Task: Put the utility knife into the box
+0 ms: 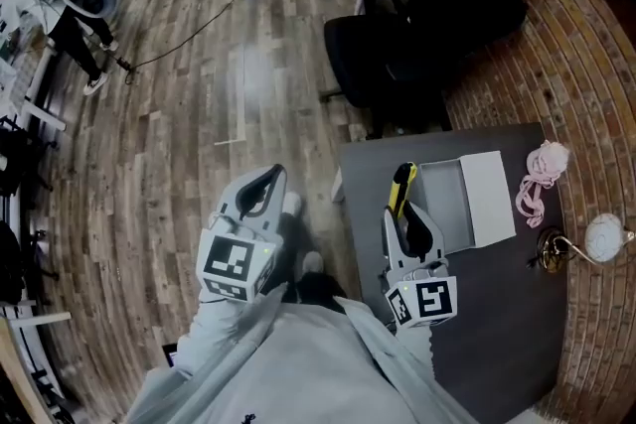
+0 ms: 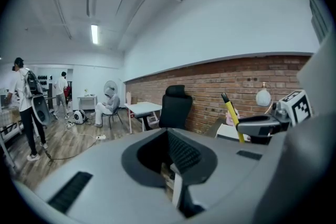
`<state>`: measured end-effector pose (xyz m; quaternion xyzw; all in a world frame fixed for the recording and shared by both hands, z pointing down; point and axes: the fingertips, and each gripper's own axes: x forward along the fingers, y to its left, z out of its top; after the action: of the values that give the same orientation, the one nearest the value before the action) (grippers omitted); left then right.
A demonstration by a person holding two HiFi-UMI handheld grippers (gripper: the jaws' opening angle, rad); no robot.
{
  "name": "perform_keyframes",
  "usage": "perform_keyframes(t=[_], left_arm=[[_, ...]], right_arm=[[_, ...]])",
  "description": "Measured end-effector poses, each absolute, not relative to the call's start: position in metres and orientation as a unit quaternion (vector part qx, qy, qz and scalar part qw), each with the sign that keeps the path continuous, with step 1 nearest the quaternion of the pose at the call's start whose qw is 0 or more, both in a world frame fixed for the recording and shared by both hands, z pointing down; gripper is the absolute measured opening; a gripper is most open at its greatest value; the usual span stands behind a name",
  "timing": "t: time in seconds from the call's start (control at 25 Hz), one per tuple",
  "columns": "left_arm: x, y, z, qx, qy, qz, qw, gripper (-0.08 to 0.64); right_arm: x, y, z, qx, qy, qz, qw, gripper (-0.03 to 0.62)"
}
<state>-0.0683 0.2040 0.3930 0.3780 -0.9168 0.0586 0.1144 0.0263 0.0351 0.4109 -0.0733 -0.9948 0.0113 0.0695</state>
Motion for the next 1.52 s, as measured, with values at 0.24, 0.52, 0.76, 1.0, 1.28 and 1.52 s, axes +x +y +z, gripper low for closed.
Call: perform_keyframes(t=[0.24, 0.52, 0.76, 1.0, 1.28, 1.52], left_arm=[[-0.115, 0.147, 0.392, 0.458, -0.881, 0.059, 0.106, 0.020], [-0.175, 0.047, 0.393, 0.577, -0.808, 0.052, 0.105, 0.020], [-0.197, -0.035, 0.388, 0.670, -0.734, 0.052, 0.099, 0.020], [-0.177, -0.104, 0.386, 0.755, -0.647, 0.055, 0.092, 0.020], [-0.129, -0.148, 0.392, 0.823, -0.555, 0.073, 0.093, 0.020], [-0.086, -0.155, 0.402, 0.849, -0.512, 0.083, 0.102, 0.020]], right_arm=[[0.004, 0.000, 0.414, 0.008, -0.997, 0.014, 0.075, 0.127], [-0.027, -0.054, 0.414, 0.134, -0.987, 0.019, 0.092, 0.127], [-0.037, -0.100, 0.404, 0.243, -0.965, 0.016, 0.094, 0.127], [-0.008, -0.131, 0.399, 0.355, -0.929, 0.016, 0.098, 0.127], [0.055, -0.139, 0.404, 0.474, -0.874, 0.035, 0.105, 0.127], [0.106, -0.128, 0.417, 0.524, -0.842, 0.053, 0.119, 0.127]])
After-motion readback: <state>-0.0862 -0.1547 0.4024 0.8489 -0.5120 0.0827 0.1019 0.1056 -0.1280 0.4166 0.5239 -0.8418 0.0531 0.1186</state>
